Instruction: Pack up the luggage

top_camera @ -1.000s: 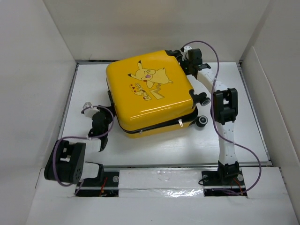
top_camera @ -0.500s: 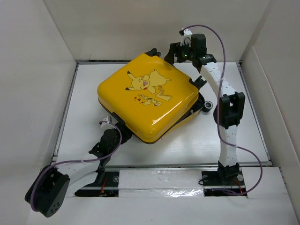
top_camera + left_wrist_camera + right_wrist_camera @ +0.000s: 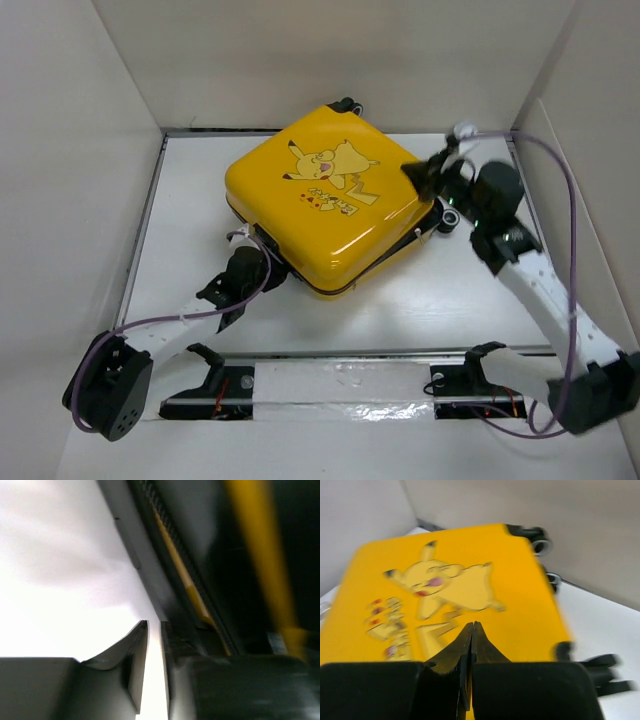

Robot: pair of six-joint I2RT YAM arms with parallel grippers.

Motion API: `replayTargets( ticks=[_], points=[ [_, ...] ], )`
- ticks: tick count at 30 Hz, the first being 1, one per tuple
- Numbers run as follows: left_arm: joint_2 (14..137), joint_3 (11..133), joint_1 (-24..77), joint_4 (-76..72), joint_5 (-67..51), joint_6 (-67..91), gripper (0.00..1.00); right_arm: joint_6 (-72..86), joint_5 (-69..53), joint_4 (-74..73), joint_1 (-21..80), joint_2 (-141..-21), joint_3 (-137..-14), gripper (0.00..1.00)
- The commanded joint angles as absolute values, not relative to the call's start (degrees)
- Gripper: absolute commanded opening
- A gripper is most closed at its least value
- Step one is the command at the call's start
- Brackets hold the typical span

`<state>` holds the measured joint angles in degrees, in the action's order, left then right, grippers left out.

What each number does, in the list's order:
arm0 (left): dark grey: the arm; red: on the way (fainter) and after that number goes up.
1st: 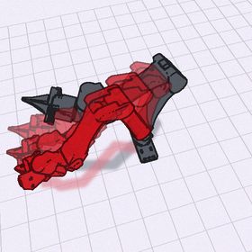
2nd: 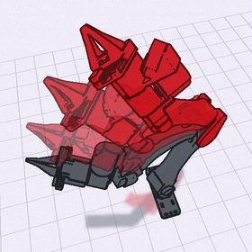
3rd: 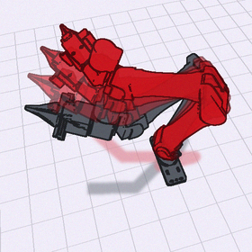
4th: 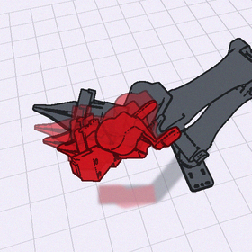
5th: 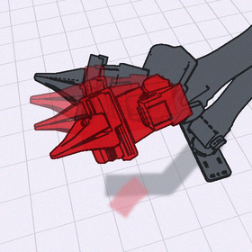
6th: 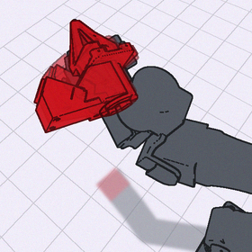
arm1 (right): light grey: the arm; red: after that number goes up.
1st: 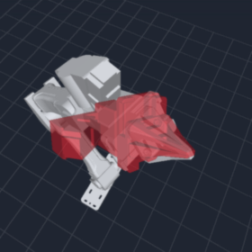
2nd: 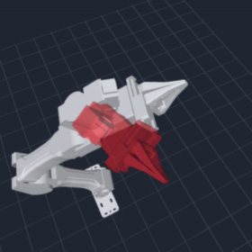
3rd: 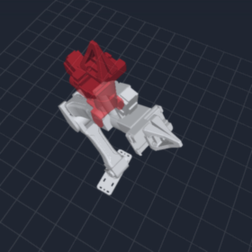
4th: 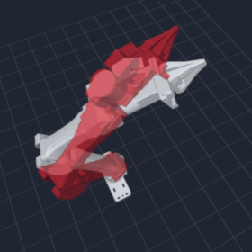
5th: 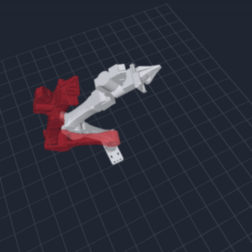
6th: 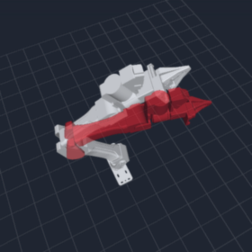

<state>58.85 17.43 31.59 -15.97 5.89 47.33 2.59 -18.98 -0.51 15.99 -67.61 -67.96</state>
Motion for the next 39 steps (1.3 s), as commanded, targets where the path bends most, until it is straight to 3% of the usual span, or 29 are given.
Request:
replayTargets(
  ticks=[1,4,9,11,12,14,17,20,24,30,33,37,39],
  points=[
    [60.54,27.41,32.26,-27.52,-3.50,45.00,0.10,3.33,-13.82,9.91,26.32,-55.79,-48.17,0.00],
    [61.00,29.18,32.26,-23.13,-3.52,43.51,0.00,5.45,-8.28,14.67,32.67,-48.28,-36.68,0.00],
    [55.30,21.64,30.15,-16.27,-0.27,42.01,0.00,7.64,-1.50,19.14,42.70,-39.73,-20.32,0.00],
    [49.94,18.21,29.53,-14.42,3.24,42.10,0.00,8.61,3.21,21.34,44.90,-38.94,-17.33,0.10],
    [48.36,17.58,29.53,-12.33,3.86,42.19,0.00,9.05,4.64,22.05,46.48,-38.94,-15.23,0.26],
    [45.18,16.79,29.01,-11.78,3.35,42.19,0.19,9.41,6.67,23.29,47.19,-39.81,-14.42,0.34],
    [44.12,18.36,29.00,-11.69,2.29,42.36,0.22,8.27,6.68,23.28,47.20,-42.44,-15.03,0.43],
    [45.61,21.08,29.00,-14.49,4.03,42.80,0.23,8.70,10.34,23.65,47.20,-45.35,-16.34,0.41],
    [51.58,25.56,29.00,-20.99,8.08,43.15,0.21,9.84,14.24,20.49,46.59,-45.27,-17.66,0.26],
    [58.44,34.88,30.75,-26.10,7.03,42.19,0.17,9.05,14.75,16.53,46.05,-42.98,-18.11,0.23],
    [62.13,39.28,31.46,-20.68,8.44,40.34,0.18,10.28,17.22,16.70,45.36,-42.45,-16.53,0.21],
    [60.49,33.07,31.46,-18.55,10.97,40.08,0.24,11.51,17.84,14.86,43.95,-41.22,-16.08,0.19],
    [57.76,27.97,29.72,-16.54,15.28,39.82,0.34,11.95,18.89,13.28,43.24,-40.70,-16.00,0.15]
  ],
)
